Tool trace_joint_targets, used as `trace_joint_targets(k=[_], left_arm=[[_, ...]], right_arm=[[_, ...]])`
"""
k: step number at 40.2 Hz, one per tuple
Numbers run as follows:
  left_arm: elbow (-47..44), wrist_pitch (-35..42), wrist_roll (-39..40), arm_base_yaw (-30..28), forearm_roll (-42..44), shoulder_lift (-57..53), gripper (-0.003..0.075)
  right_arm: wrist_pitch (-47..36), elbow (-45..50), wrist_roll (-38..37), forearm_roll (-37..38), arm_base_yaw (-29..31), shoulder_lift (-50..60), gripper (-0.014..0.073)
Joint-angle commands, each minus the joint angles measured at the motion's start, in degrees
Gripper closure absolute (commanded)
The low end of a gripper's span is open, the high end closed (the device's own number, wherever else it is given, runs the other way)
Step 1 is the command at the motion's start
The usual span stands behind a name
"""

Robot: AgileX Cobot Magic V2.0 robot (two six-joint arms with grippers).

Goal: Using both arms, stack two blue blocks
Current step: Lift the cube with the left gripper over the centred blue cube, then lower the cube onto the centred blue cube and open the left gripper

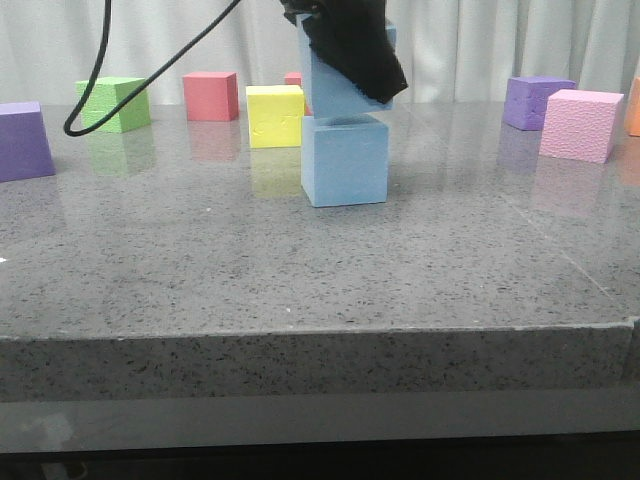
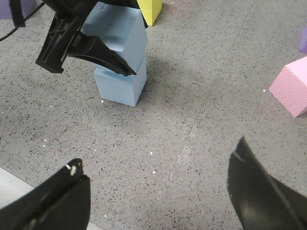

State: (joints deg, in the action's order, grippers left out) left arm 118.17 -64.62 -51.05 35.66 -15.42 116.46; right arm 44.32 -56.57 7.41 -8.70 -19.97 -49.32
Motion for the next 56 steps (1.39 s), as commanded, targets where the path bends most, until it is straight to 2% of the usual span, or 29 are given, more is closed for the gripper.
trace_joint_targets(k=[1, 11, 16, 20, 31, 46, 50, 54, 56], left_arm=[[2.0, 1.7, 0.0, 0.1, -1.4, -3.1, 0.0312], [1.9, -0.7, 0.0, -0.3, -1.4, -1.9, 0.0299], [1.9, -0.7, 0.0, -0.3, -1.4, -1.6, 0.0181], [1.9, -0.6, 0.0, -0.3, -1.4, -1.6, 0.0124], [1.9, -0.4, 2.1, -0.3, -1.5, -3.6, 0.0120], [1.9, 0.1, 12.4, -0.3, -2.0, -15.2, 0.0120], [1.9, -3.5, 16.6, -0.3, -0.9, -17.9, 0.0120], [1.9, -8.4, 25.7, -0.3, 1.8, -19.9, 0.0120], [1.6, -8.4, 32.1, -0.3, 3.8, -20.7, 0.0120]], right_arm=[[-3.7, -1.5, 0.4, -0.6, 0.3, 0.3, -0.0002], [-3.7, -1.5, 0.4, -0.6, 0.3, 0.3, -0.0002], [-3.7, -1.5, 0.4, -0.6, 0.3, 0.3, -0.0002], [-3.7, -1.5, 0.4, -0.6, 0.3, 0.3, -0.0002], [-3.7, -1.5, 0.4, -0.6, 0.3, 0.3, -0.0002], [-3.7, -1.5, 0.4, -0.6, 0.3, 0.3, -0.0002], [-3.7, -1.5, 0.4, -0.6, 0.3, 0.3, -0.0002], [-3.7, -1.5, 0.4, -0.6, 0.3, 0.3, -0.0002], [-3.7, -1.5, 0.4, -0.6, 0.3, 0.3, -0.0002]])
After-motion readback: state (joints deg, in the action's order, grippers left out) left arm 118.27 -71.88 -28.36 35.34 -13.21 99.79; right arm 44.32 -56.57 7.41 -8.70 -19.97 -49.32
